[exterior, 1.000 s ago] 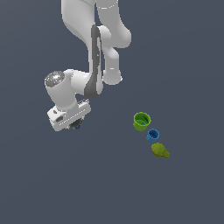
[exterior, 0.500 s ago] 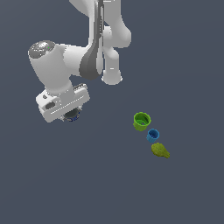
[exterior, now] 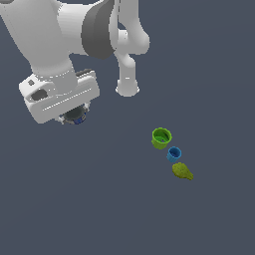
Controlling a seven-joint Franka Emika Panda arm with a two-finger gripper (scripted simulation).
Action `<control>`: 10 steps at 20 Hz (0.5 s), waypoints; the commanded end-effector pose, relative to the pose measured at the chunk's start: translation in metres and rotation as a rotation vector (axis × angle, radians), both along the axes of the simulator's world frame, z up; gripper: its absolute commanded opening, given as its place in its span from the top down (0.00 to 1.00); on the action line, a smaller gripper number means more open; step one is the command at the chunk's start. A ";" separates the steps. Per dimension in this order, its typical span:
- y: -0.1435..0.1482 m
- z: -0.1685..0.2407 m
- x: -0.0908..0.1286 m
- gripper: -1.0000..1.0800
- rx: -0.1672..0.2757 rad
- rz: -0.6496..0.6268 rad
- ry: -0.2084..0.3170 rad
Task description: Pick up a designated object from a clutter of objects.
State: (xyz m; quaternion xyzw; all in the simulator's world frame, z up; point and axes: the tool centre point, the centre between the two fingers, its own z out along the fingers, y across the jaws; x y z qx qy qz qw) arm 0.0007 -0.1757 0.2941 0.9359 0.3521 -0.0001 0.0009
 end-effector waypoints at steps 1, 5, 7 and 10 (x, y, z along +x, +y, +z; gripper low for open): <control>0.003 0.024 0.004 1.00 0.000 0.000 0.001; 0.006 0.055 0.011 1.00 0.001 0.001 0.001; 0.007 0.067 0.013 1.00 0.001 0.001 0.001; 0.008 0.082 0.017 1.00 0.001 0.001 0.001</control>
